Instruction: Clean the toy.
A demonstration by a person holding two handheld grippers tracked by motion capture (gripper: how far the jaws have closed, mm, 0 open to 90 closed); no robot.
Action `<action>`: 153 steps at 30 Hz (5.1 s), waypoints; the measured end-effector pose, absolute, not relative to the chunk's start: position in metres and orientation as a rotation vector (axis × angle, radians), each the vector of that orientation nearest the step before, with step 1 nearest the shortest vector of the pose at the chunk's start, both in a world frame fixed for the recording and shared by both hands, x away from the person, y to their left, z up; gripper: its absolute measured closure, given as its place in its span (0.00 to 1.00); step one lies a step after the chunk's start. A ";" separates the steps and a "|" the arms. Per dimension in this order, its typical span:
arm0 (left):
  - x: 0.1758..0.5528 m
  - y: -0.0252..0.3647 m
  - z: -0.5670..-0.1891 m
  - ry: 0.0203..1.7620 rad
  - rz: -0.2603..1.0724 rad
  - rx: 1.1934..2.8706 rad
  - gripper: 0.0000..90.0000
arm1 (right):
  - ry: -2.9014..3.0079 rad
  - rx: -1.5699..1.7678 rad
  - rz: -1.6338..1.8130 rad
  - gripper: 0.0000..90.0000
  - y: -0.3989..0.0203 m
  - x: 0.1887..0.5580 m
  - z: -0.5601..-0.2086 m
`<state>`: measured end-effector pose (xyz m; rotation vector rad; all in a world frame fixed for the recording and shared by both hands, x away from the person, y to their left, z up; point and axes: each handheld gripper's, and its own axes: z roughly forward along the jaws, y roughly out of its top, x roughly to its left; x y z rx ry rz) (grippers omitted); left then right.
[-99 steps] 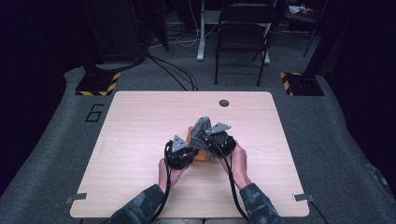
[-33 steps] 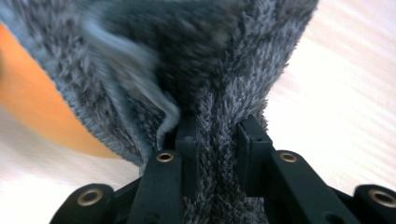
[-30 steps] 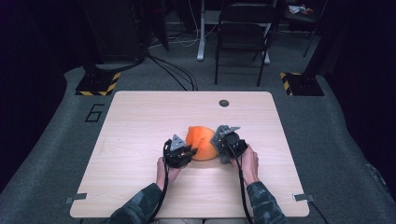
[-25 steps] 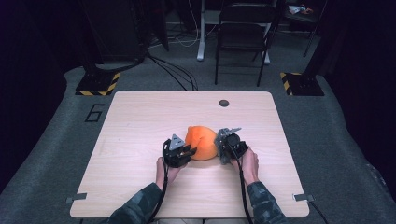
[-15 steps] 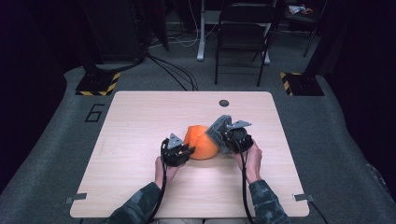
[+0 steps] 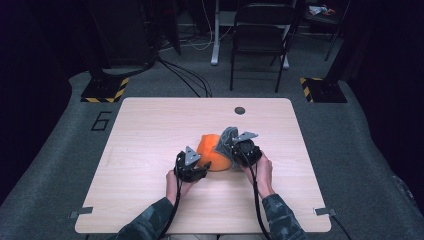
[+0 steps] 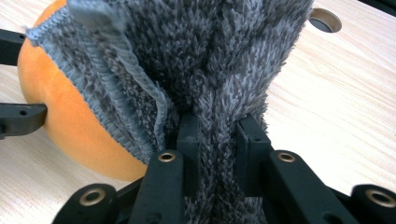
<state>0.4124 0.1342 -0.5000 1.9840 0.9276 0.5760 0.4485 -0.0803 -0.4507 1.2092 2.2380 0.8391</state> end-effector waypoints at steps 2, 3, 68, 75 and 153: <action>0.412 0.133 -0.501 0.910 0.590 1.996 0.62 | 2.238 1.204 0.836 0.83 -0.081 0.449 -0.452; 0.413 0.133 -0.501 0.904 0.592 1.998 0.68 | 2.234 1.216 0.840 0.83 -0.081 0.448 -0.452; 0.416 0.140 -0.494 0.894 0.429 1.934 0.86 | 2.239 1.169 0.991 0.83 -0.086 0.437 -0.408; 0.414 0.136 -0.493 0.880 0.444 1.945 0.87 | 2.286 1.078 0.851 0.83 -0.065 0.437 -0.433; 0.406 0.126 -0.486 0.811 0.463 1.936 0.86 | 2.285 1.118 0.846 0.83 -0.071 0.437 -0.424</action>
